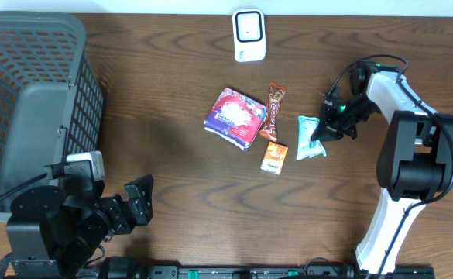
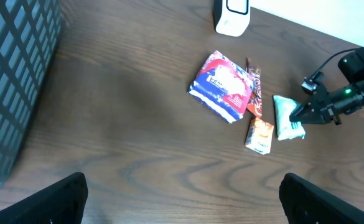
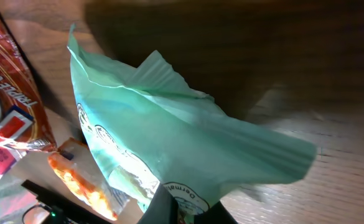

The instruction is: Scan the item barcode

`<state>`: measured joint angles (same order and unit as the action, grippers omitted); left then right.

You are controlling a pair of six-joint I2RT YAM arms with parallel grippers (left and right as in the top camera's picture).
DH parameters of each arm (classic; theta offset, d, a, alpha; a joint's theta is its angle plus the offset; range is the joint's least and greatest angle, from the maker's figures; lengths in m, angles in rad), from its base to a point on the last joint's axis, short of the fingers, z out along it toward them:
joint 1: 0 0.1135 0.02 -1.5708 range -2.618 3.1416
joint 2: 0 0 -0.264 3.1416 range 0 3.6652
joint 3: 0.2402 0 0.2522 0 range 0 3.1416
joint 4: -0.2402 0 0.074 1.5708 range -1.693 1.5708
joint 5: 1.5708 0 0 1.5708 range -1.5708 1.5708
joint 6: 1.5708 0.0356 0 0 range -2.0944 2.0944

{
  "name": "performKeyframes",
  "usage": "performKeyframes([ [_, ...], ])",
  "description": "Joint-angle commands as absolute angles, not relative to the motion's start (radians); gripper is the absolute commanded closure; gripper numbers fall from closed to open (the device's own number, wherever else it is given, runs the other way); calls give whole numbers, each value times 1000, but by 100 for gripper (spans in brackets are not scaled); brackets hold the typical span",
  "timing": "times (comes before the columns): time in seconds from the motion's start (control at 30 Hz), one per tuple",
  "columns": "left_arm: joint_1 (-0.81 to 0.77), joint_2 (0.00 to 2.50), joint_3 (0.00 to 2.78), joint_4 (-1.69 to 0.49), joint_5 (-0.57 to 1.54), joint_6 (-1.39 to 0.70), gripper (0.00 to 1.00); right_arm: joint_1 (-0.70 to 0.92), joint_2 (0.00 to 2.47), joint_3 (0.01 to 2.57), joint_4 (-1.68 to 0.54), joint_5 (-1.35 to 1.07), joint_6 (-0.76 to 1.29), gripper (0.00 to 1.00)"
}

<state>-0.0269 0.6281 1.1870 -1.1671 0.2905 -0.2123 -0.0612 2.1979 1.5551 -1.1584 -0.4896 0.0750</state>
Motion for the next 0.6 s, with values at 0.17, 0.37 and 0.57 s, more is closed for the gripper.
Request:
performKeyframes([
  [0.17, -23, 629, 1202, -1167, 305, -211, 2, -35, 2214, 1722, -1126, -664, 189, 99],
  [0.37, -23, 629, 1202, -1167, 305, -211, 2, -23, 2214, 1906, -979, -665, 389, 99],
  [0.57, -23, 629, 1202, -1167, 305, -211, 2, 40, 2216, 1916, -608, -644, 596, 99],
])
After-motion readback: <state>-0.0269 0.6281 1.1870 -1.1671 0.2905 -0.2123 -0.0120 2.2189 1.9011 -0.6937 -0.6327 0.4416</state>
